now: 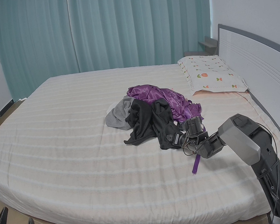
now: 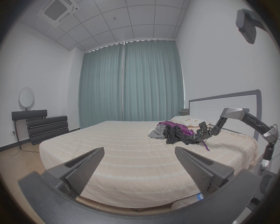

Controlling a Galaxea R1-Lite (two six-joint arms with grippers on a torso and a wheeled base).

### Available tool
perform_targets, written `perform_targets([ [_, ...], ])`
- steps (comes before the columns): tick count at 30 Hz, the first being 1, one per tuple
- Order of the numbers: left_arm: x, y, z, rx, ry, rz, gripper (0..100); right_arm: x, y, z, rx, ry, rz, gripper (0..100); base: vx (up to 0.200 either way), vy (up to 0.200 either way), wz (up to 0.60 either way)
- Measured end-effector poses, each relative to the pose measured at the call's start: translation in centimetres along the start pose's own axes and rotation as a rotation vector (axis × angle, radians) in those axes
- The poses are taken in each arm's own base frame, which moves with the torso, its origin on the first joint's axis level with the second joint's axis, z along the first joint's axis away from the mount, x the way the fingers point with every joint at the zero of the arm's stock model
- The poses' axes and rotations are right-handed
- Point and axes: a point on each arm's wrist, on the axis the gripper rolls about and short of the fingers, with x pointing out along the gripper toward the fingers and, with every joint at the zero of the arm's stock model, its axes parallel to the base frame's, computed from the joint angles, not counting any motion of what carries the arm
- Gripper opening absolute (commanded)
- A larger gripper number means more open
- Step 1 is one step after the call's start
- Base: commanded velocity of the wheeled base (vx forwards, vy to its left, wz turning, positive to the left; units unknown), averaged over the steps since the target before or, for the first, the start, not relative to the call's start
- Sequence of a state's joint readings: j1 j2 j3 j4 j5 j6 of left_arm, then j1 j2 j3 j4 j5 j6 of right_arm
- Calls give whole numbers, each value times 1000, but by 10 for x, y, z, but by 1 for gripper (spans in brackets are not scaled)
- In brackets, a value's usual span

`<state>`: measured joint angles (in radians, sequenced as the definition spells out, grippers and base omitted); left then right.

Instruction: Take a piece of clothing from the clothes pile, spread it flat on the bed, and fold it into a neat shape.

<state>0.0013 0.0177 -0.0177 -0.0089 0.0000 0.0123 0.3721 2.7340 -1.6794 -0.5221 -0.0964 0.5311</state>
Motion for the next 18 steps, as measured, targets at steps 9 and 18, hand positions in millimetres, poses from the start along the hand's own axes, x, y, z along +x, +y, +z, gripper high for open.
perform_targets([
  [9,0,0,0,0,0,0,100,8,3,-11,-6,8,-2,0,0,0,0],
  [18,0,0,0,0,0,0,100,-4,5,-5,71,14,-3,0,0,0,0],
])
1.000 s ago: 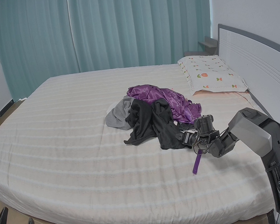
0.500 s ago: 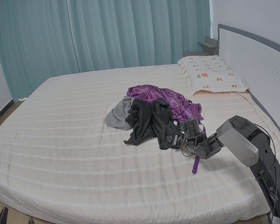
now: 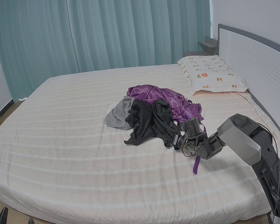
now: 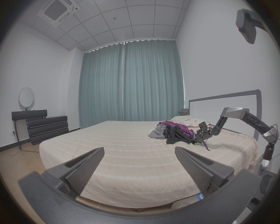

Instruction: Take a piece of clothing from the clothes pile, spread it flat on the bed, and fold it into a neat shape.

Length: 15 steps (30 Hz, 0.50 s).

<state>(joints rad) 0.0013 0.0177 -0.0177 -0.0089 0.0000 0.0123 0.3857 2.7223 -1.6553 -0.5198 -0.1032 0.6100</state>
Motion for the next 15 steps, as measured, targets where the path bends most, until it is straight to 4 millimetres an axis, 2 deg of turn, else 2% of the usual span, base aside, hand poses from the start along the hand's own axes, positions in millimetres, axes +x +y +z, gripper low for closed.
perform_targets([
  [7,0,0,0,0,0,0,100,-21,4,8,46,-6,10,0,0,0,0],
  [15,0,0,0,0,0,0,100,-75,-1,6,77,6,20,0,0,0,0],
])
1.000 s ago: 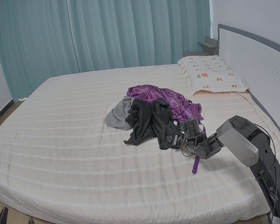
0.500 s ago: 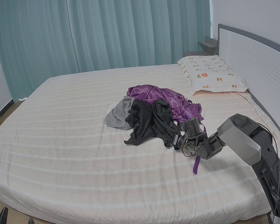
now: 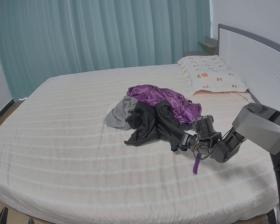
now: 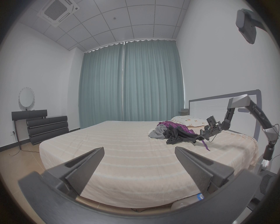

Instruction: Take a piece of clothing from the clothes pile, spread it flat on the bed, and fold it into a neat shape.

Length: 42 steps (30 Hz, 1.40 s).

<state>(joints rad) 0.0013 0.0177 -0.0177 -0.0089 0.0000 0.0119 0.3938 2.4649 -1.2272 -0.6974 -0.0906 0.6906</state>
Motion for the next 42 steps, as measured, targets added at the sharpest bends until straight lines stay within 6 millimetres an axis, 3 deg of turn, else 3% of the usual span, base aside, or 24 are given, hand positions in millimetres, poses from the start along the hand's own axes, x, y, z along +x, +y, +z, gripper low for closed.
perform_targets([
  [13,0,0,0,0,0,0,100,-108,30,13,42,-119,209,0,0,0,0],
  [22,0,0,0,2,0,-6,100,-167,60,30,41,-216,409,0,0,0,0],
  [31,0,0,0,-8,1,1,100,-203,76,39,22,-248,599,0,0,0,0],
  [42,-1,0,8,-93,-63,14,100,-214,86,31,1,-240,643,0,0,0,0],
])
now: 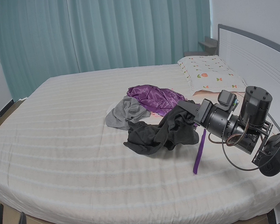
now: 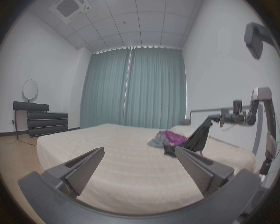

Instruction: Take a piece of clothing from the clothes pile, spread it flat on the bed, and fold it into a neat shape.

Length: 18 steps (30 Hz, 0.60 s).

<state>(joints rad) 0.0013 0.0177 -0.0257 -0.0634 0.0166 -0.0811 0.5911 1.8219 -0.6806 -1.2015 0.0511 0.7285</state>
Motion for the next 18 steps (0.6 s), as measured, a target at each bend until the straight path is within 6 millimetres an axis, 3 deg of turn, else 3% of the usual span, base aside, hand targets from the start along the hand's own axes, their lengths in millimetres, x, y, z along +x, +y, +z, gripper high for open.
perform_targets([
  [6,-1,-3,31,-52,-89,-24,100,0,0,0,0,-1,-2,0,0,0,0],
  [13,19,-6,54,-55,7,-162,100,-3,1,2,-15,-15,-10,0,0,0,0],
  [18,41,-9,58,-30,134,-205,100,-8,1,3,-23,-16,-21,0,0,0,0],
])
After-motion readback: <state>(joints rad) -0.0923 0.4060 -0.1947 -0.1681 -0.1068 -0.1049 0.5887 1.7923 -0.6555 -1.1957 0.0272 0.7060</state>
